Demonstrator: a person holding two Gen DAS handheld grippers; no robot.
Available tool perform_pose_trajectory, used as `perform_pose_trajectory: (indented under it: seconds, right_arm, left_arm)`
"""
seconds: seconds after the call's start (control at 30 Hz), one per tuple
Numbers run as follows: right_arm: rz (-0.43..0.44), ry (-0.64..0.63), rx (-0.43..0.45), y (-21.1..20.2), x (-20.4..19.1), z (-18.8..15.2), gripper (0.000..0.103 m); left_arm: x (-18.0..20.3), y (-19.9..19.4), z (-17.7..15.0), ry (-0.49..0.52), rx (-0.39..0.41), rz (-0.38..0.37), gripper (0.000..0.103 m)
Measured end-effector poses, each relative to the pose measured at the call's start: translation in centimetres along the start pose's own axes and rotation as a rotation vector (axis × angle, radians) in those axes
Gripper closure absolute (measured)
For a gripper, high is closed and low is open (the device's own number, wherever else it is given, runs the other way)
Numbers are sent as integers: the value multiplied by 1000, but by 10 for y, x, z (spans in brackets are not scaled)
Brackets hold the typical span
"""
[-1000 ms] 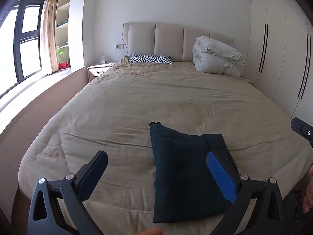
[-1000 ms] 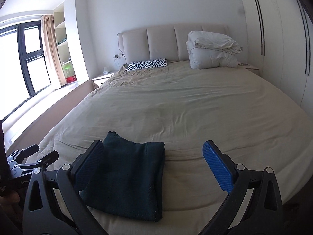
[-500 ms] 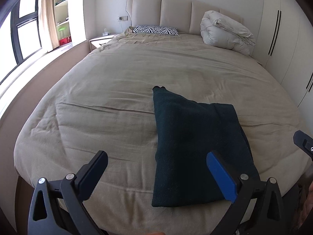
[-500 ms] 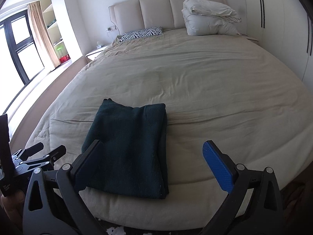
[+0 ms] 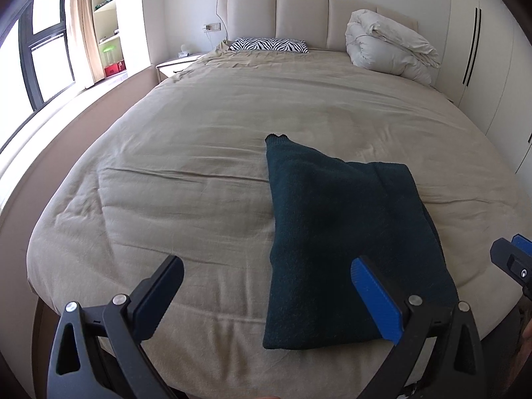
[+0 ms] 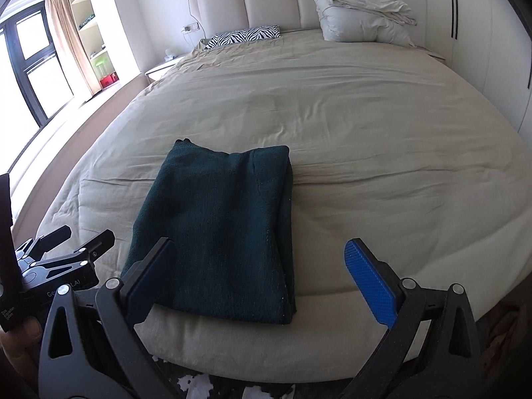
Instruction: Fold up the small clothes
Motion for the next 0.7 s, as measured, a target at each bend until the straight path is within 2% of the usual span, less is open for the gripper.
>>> perform_pose_trajectory:
  seconds: [0.7]
  right_arm:
    - [-43, -1, -29, 6, 3, -10, 0]
  left_arm:
    - [0, 1, -5, -5, -12, 11, 0]
Point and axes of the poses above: each gripper's, at about its wrist camera, not at the fingertips, and y roughly the way its jaws point, x to its right, z to its top, the point moved 6 cm from there along y, roughly the way its jaws point, and after that the axes turned 4 degrees about x, right-handed, at the moved point
